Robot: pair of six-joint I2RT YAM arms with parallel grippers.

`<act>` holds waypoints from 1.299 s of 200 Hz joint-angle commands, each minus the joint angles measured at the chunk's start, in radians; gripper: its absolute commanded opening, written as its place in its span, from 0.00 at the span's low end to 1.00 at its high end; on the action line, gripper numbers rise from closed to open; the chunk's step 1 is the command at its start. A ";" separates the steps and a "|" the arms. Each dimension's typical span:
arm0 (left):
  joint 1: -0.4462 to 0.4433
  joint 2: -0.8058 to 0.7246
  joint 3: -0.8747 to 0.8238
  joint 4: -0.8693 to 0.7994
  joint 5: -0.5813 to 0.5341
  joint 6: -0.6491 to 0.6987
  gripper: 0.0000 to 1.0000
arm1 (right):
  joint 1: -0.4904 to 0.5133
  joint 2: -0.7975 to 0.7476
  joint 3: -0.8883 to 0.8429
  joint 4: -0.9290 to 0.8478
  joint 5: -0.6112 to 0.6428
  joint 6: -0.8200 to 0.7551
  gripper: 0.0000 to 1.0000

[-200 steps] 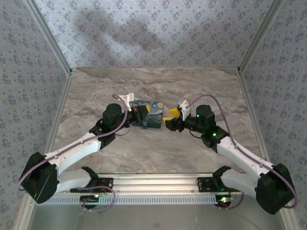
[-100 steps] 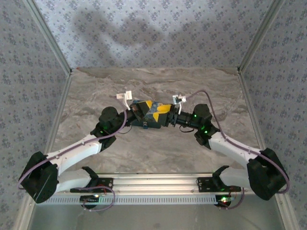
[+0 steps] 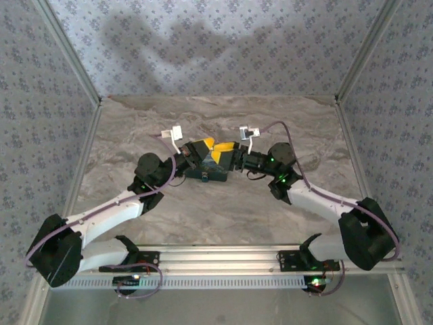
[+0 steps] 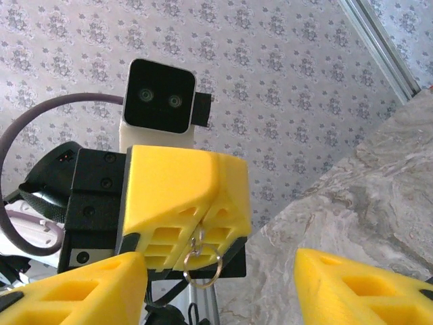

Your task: Unlock the padlock with the key

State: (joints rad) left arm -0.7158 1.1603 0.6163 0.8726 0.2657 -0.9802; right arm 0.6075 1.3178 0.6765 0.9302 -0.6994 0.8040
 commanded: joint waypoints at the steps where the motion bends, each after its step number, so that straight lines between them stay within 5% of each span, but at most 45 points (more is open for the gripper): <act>1: -0.006 -0.005 -0.007 0.059 0.019 -0.009 0.00 | 0.005 0.021 0.038 0.041 -0.013 0.021 0.57; 68: -0.008 0.002 -0.010 0.051 0.023 -0.012 0.00 | 0.008 0.061 0.069 0.050 -0.018 0.039 0.38; 132: -0.007 -0.002 -0.010 0.037 0.024 -0.010 0.00 | -0.009 0.060 0.065 0.014 -0.011 0.046 0.05; 162: -0.006 -0.039 -0.009 -0.010 0.012 0.011 0.11 | -0.030 0.038 0.046 -0.049 -0.007 0.015 0.00; 199: 0.002 -0.090 -0.003 -0.078 0.014 0.030 0.37 | -0.050 -0.003 0.029 -0.124 -0.019 -0.031 0.00; 260: 0.034 -0.109 -0.003 -0.158 0.077 0.034 0.50 | -0.061 -0.033 0.038 -0.224 -0.100 -0.104 0.00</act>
State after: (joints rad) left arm -0.6930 1.0676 0.6121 0.7506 0.2947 -0.9657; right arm 0.5514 1.3087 0.7158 0.7578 -0.7513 0.7444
